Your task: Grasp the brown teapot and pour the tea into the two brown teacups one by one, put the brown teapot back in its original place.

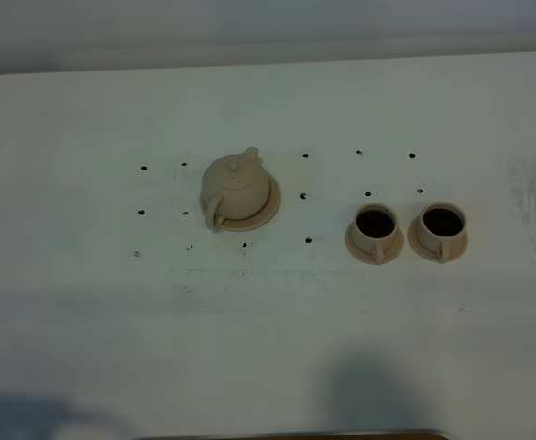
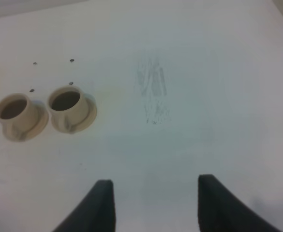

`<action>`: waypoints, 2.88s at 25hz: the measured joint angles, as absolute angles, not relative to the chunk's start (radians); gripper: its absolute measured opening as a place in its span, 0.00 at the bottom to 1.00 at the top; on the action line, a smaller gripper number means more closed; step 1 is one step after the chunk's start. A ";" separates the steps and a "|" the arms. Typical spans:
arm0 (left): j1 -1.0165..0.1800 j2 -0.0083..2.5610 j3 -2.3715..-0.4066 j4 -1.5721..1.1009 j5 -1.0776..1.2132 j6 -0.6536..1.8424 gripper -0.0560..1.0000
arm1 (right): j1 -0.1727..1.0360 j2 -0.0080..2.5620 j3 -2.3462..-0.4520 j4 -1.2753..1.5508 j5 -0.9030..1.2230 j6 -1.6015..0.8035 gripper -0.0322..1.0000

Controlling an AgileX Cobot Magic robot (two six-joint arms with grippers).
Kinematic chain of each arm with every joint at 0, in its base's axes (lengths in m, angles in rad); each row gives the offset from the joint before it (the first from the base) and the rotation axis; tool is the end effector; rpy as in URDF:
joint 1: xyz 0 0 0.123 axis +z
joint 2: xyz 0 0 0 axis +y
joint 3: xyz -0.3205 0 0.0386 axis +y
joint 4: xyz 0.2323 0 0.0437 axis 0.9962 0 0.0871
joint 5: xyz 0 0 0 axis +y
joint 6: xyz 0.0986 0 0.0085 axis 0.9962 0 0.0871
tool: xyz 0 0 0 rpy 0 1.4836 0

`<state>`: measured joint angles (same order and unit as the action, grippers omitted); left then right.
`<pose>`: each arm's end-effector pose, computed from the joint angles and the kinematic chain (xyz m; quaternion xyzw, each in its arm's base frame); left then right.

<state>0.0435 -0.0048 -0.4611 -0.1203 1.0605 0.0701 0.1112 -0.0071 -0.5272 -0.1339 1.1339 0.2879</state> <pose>-0.0462 -0.0124 0.2558 0.0127 0.8603 -0.0313 0.5087 -0.0557 -0.0183 0.2673 0.0821 0.8574 0.0346 0.5069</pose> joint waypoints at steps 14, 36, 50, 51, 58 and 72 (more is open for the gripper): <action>0.044 -0.005 -0.461 -0.088 1.061 0.032 0.62 | 0.111 -0.007 -0.527 -0.134 1.134 0.288 0.43; 0.044 -0.005 -0.461 -0.088 1.061 0.029 0.61 | 0.110 -0.007 -0.527 -0.192 1.134 0.248 0.43; 0.044 -0.005 -0.461 -0.088 1.061 0.029 0.61 | 0.090 -0.007 -0.527 -0.212 1.133 0.235 0.43; 0.044 -0.005 -0.461 -0.088 1.061 0.029 0.61 | 0.090 -0.007 -0.527 -0.212 1.133 0.235 0.43; 0.044 -0.005 -0.461 -0.088 1.061 0.029 0.61 | 0.090 -0.007 -0.527 -0.196 1.127 0.177 0.43; 0.044 -0.005 -0.461 -0.088 1.061 0.029 0.61 | 0.090 -0.007 -0.527 0.005 1.111 -0.095 0.43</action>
<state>0.0435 -0.0048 -0.4611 -0.0876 1.0605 0.0289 0.0900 -0.0071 -0.5272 0.0054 1.1107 -0.0945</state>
